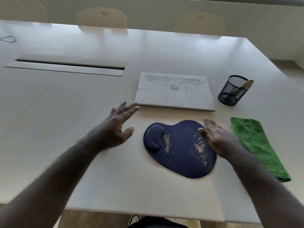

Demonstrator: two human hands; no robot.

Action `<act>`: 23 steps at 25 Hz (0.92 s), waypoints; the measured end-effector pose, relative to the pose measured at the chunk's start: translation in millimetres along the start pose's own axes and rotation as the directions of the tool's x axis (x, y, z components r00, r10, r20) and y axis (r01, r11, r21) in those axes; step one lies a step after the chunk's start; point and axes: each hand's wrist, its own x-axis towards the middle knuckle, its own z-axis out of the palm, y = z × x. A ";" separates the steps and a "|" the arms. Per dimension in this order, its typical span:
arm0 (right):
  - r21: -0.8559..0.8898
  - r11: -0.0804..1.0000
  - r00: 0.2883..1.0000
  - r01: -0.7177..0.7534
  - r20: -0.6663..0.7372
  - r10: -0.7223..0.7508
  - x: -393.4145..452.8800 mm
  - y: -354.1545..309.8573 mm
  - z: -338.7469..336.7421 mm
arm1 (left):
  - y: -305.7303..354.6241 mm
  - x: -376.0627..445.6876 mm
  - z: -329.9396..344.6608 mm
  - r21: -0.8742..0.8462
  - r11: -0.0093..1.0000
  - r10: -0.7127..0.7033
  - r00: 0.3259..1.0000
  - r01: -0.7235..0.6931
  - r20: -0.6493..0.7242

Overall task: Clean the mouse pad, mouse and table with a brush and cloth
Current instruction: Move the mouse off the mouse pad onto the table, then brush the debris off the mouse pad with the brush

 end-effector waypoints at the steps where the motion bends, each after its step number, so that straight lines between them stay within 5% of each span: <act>1: 0.007 1.000 1.000 -0.007 0.008 0.007 0.2 -0.5 0.1 | 14.1 6.1 15.8 -0.050 0.999 0.012 0.999 -0.013 -0.033; 4: 0.091 0.996 0.999 0.023 -0.029 -0.020 -3.5 -6.5 -2.4 | 34.6 22.5 60.3 -0.128 0.985 -0.110 0.991 0.118 0.071; 6: 0.103 0.984 0.963 0.146 -0.242 -0.118 -4.8 -9.7 -12.1 | 28.5 30.0 76.4 -0.068 0.970 -0.225 0.967 0.234 0.118; 9: 0.047 0.975 0.790 0.218 -0.595 -0.148 7.9 3.4 -44.5 | 18.1 32.9 87.2 0.001 0.963 -0.270 0.963 0.270 0.024; 12: 0.040 0.993 0.671 0.110 -0.740 -0.044 30.9 33.8 -87.4 | 16.1 31.0 93.7 0.085 0.962 -0.259 0.966 0.259 -0.012; 19: 0.100 0.987 0.868 -0.127 -0.470 0.159 72.5 82.1 -143.7 | 14.2 30.3 98.0 0.200 0.943 -0.266 0.963 0.268 -0.037; 23: 0.090 0.979 0.890 -0.180 -0.409 0.202 83.5 82.9 -145.9 | 16.7 30.8 97.0 0.215 0.939 -0.272 0.962 0.269 -0.018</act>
